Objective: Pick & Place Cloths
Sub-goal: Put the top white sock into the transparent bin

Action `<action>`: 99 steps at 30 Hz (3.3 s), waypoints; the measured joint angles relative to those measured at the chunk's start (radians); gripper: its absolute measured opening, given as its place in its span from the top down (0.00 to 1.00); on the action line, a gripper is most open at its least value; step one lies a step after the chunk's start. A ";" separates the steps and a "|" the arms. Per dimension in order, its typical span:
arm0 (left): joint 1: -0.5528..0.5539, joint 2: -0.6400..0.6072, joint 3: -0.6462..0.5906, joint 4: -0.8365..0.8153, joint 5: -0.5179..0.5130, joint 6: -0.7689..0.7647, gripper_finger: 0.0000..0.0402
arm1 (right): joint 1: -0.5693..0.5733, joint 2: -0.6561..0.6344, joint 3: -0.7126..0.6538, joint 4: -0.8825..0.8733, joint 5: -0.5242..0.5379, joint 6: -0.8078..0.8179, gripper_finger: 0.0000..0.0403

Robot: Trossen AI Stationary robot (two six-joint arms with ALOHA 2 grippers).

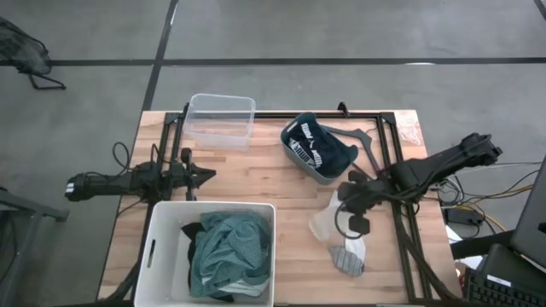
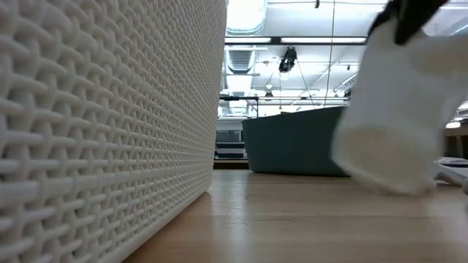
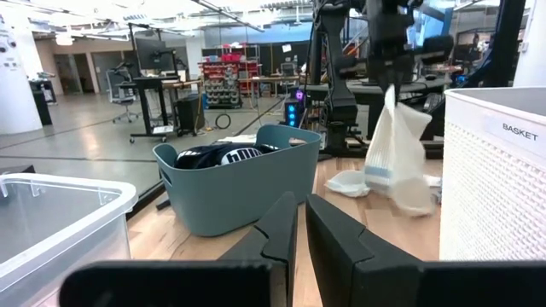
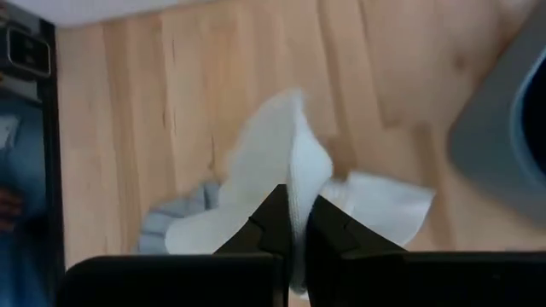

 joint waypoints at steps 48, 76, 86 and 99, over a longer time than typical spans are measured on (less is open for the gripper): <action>0.000 0.000 0.000 0.000 0.000 0.000 0.91 | -0.342 0.050 0.230 0.424 0.204 -0.643 0.98; 0.000 0.000 0.000 0.000 0.000 0.000 0.91 | -0.397 0.110 0.241 0.428 -0.092 -0.602 0.98; 0.000 0.000 0.000 0.000 0.000 0.000 0.91 | -0.397 0.264 0.241 0.459 -0.099 -0.649 0.98; 0.002 0.002 0.000 0.342 -0.119 -0.154 0.91 | -0.399 0.302 0.242 0.470 -0.103 -0.649 0.98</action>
